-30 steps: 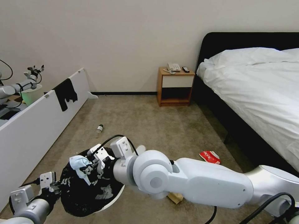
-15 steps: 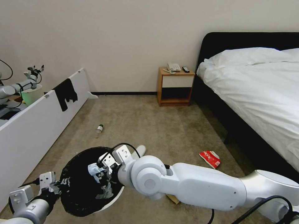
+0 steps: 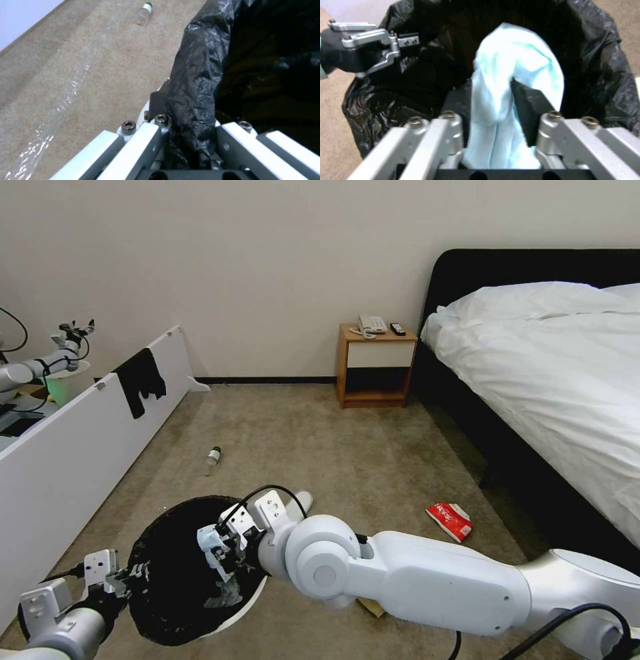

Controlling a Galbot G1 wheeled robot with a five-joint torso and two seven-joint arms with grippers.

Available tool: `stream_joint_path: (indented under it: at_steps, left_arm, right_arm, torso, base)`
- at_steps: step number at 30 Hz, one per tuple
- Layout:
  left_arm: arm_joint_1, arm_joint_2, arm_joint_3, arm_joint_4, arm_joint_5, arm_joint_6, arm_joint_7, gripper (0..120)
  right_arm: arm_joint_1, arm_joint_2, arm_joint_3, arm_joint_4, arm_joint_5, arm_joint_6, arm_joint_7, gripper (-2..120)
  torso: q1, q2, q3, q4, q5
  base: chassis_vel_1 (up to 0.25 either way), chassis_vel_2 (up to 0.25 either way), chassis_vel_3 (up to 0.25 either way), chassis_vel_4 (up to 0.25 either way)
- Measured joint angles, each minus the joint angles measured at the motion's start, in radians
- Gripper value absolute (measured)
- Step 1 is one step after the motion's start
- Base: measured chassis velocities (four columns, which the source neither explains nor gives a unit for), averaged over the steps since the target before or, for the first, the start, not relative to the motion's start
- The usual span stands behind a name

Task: Pick up the trash bin, then pick up the garbage from the floor and place it into the trash bin.

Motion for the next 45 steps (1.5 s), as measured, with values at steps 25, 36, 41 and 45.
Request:
stream_joint_path:
  at_steps: [25, 36, 41, 45]
  left_arm:
    - [0.002, -0.014, 0.0, 0.003, 0.003, 0.0, 0.005, 2]
    - [-0.003, 0.004, -0.003, 0.036, 0.004, 0.0, 0.005, 2]
    - [0.005, 0.014, -0.021, 0.055, 0.004, 0.0, 0.005, 2]
    - [0.005, 0.018, -0.029, 0.059, 0.004, 0.0, 0.005, 2]
  right_arm:
    - [-0.005, 0.074, -0.02, -0.046, -0.022, 0.014, 0.006, 100]
    - [-0.004, -0.052, 0.143, 0.117, 0.016, 0.02, 0.014, 100]
    - [-0.067, -0.232, 0.384, 0.221, -0.02, 0.044, -0.047, 100]
    - [-0.164, -0.325, 0.537, 0.252, -0.073, 0.072, -0.097, 100]
  torso:
    - [0.0, 0.0, 0.0, 0.0001, -0.0001]
    - [0.0, 0.0, 0.0, 0.0001, 0.0]
    - [0.0, 0.0, 0.0, 0.0, 0.0003]
    - [0.0, 0.0, 0.0, 0.0, 0.0003]
  base:
    - [0.0, 0.0, 0.0, 0.0]
    - [0.0, 0.0, 0.0, 0.0]
    - [0.0, 0.0, 0.0, 0.0]
    - [0.0, 0.0, 0.0, 0.0]
